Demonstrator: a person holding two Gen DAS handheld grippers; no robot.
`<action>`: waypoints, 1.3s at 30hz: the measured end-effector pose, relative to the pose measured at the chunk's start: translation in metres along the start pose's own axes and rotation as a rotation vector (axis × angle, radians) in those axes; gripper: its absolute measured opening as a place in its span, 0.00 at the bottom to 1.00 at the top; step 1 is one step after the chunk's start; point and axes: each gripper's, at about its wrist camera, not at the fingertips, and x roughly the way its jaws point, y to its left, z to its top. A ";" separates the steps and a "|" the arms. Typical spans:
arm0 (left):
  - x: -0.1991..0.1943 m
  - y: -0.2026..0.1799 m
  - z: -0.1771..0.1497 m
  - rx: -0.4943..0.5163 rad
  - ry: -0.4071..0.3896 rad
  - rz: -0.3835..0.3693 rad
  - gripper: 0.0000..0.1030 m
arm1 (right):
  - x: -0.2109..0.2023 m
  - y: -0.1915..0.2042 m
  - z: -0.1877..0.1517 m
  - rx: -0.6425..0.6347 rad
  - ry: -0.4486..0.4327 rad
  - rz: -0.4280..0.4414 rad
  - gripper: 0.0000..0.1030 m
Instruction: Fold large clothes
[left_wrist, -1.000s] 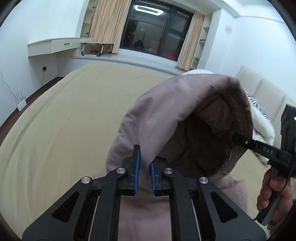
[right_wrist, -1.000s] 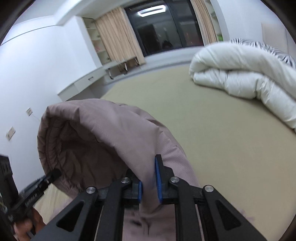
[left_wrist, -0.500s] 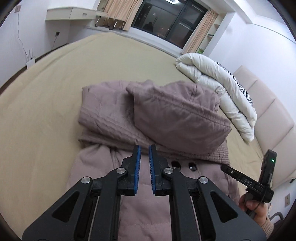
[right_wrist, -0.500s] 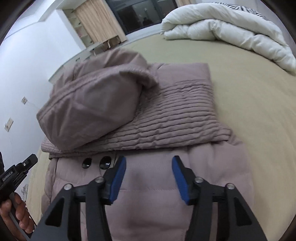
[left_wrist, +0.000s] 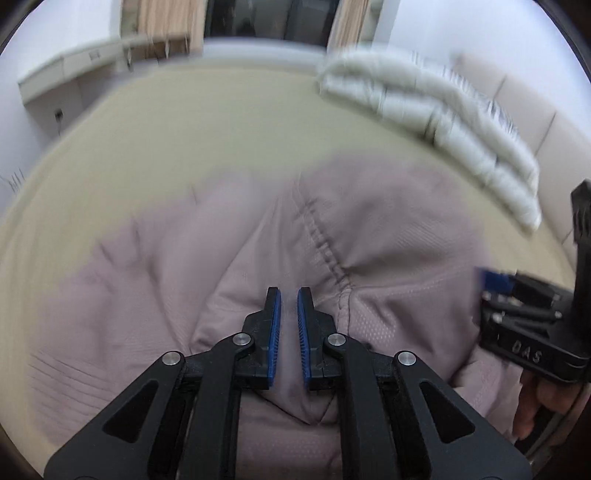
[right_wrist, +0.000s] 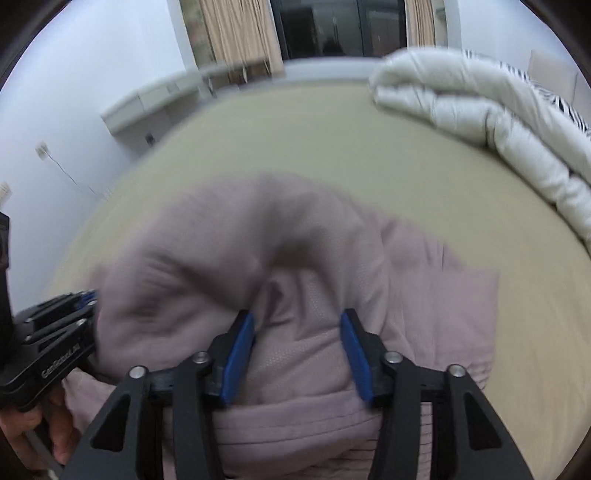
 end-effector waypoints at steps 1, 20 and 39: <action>0.010 0.003 -0.012 -0.018 0.008 -0.006 0.08 | 0.008 -0.001 -0.011 -0.021 -0.009 -0.011 0.42; 0.044 0.022 0.028 -0.095 -0.050 -0.009 0.08 | 0.054 0.014 0.051 -0.097 -0.009 0.012 0.40; 0.042 -0.004 -0.024 -0.068 -0.075 0.043 0.08 | 0.028 0.036 -0.026 -0.218 -0.112 -0.063 0.56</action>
